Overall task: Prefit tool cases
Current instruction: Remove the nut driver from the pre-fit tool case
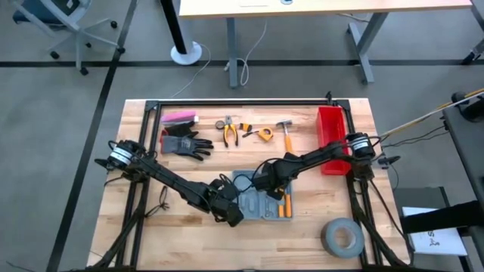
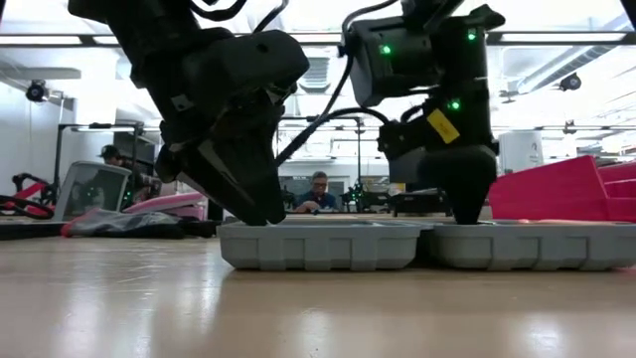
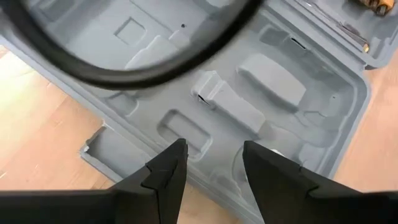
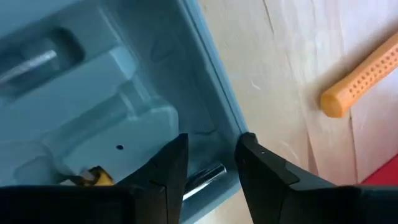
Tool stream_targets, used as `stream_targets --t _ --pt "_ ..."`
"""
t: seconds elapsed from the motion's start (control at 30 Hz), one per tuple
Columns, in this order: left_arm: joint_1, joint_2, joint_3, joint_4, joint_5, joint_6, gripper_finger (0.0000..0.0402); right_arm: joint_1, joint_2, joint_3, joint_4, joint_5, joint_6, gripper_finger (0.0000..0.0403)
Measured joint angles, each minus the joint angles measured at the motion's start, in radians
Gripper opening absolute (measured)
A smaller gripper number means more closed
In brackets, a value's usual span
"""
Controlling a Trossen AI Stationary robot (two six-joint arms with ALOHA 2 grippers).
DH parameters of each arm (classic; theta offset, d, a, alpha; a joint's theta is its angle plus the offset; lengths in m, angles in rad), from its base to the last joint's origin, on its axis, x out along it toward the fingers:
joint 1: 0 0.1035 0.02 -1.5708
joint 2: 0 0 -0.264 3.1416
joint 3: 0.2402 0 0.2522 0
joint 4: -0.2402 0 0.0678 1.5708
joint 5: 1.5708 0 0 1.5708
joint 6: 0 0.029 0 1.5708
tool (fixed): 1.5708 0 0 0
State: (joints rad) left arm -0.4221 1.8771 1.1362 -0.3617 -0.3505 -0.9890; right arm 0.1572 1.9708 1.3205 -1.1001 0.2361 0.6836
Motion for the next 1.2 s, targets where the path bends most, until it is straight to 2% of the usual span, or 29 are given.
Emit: stream_targets --t 0.27,0.6,0.73,1.0,1.2 --pt "0.001 0.0 0.001 0.006 -0.006 0.0 0.0165 0.022 -0.005 0.0 -0.111 -0.095 -0.045 0.0105" --pt "0.0 0.0 0.001 -0.003 0.002 -0.007 0.0165 0.053 -0.062 0.005 -0.129 -0.16 -0.067 0.0096" --pt "0.0 -0.002 0.0 -0.005 0.003 -0.007 0.0165 0.066 -0.075 0.005 -0.12 -0.147 -0.079 0.0098" --pt "0.0 -0.018 -0.001 -0.024 0.013 -0.008 0.0165 0.09 -0.076 0.006 -0.093 -0.188 -0.247 0.0117" --pt "0.0 -0.02 -0.001 -0.026 0.032 0.0 0.0165 0.101 -0.087 0.013 -0.001 -0.195 -0.552 0.0134"
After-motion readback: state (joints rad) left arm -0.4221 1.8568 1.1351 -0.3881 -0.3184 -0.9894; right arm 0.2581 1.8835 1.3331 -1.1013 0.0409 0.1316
